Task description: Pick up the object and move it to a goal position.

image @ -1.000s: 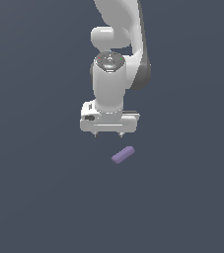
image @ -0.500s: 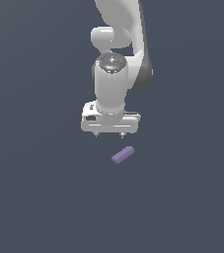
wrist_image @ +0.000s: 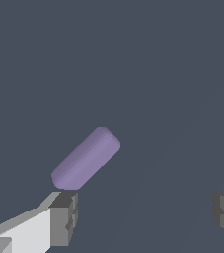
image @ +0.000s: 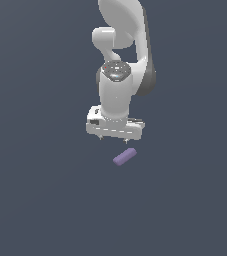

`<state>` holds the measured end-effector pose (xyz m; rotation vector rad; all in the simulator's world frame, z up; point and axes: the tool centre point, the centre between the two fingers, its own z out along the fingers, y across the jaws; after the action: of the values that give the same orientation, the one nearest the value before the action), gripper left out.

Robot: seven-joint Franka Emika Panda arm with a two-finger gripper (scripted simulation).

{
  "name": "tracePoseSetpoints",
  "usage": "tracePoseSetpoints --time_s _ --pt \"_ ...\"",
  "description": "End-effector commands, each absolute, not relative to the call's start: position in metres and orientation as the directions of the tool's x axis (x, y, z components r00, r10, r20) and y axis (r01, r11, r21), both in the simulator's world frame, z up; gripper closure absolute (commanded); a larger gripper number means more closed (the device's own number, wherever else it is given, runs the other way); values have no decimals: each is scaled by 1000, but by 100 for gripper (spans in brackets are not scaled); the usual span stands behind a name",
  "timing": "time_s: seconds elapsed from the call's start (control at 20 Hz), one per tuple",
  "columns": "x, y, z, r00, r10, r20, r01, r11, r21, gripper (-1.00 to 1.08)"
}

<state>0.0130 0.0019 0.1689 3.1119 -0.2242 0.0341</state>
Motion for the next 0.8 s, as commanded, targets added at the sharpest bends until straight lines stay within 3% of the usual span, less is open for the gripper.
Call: tracePoseSetpoints --time_s 0.0,0.75 --pt "14 6 163 981 -193 22 -194 -981 16 -92" --pt "17 35 118 837 -546 7 -546 -837 -2 -92"
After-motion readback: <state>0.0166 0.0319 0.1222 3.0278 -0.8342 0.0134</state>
